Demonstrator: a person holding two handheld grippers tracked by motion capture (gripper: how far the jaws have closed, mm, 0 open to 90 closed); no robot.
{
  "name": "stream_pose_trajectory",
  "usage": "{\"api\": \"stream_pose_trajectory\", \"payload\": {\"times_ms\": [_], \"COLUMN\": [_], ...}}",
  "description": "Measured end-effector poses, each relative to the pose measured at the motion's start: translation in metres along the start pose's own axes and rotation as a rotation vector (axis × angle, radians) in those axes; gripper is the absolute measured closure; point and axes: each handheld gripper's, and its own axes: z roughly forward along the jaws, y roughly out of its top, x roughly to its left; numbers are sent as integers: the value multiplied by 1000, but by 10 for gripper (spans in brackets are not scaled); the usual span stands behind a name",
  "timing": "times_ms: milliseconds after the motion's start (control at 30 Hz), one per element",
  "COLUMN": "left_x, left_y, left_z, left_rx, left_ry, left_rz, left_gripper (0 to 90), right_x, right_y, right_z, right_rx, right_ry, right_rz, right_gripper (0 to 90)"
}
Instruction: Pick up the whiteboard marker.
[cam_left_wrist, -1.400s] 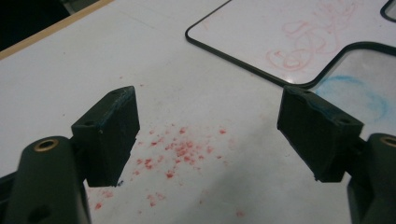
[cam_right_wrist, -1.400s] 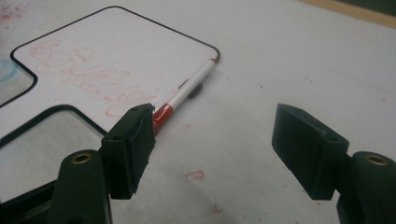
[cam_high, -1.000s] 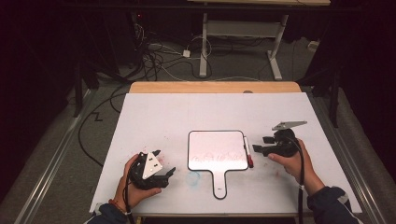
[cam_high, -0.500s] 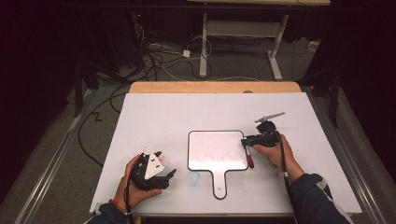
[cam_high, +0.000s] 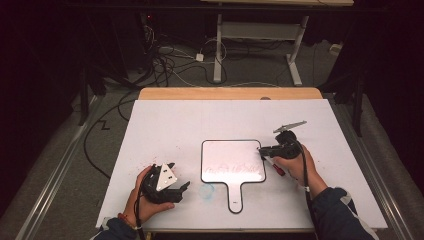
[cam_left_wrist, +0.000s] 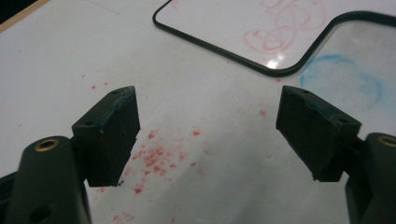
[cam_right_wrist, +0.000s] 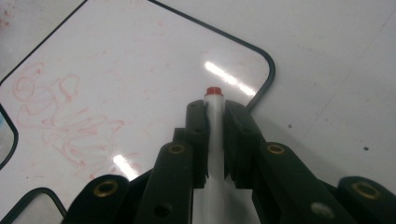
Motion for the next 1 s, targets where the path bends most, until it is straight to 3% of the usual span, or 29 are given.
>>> {"api": "stream_pose_trajectory", "payload": {"times_ms": [133, 200, 233, 267, 300, 333, 367, 400, 433, 533, 567, 667, 800, 867, 1000], "left_x": [5, 6, 1, 1, -5, -5, -14, -14, -23, -37, -37, -55, -64, -65, -63], "left_y": [15, 28, 43, 43, 58, 58, 76, 76, 93, 115, 115, 134, 143, 144, 143], "left_z": [6, 12, 17, 17, 23, 23, 30, 30, 38, 50, 50, 65, 78, 82, 84], "left_rx": [-33, -52, -80, -80, -107, -107, -131, -131, -160, -192, -192, -209, -196, -212, -220], "left_ry": [-67, -119, -149, -149, -187, -187, -205, -205, -243, -288, -288, -322, -324, -341, -334], "left_rz": [-70, -92, -95, -95, -94, -94, -92, -92, -107, -132, -132, -152, -165, -171, -165], "left_gripper": [211, 211, 212, 217, 218, 218, 222, 229, 234, 254, 270, 307, 343, 387, 491], "right_x": [10, 22, 25, 25, 36, 40, 46, 52, 59, 76, 80, 89, 94, 96, 96], "right_y": [3, 7, 8, 8, 10, 10, 10, 10, 9, 7, 6, 2, -1, -2, -5], "right_z": [-7, -14, -16, -16, -22, -24, -28, -30, -32, -34, -35, -37, -40, -41, -41], "right_rx": [-46, -101, -115, -115, -177, -207, -247, -283, -326, -382, -407, -456, -502, -509, -499], "right_ry": [-2, 9, 12, 12, 24, 30, 19, 18, 43, 19, 11, -4, -7, -1, -3], "right_rz": [-29, -60, -65, -65, -90, -95, -94, -105, -123, -164, -171, -174, -170, -175, -177], "right_gripper": [810, 810, 810, 810, 811, 810, 810, 810, 811, 811, 811, 811, 811, 811, 811]}}
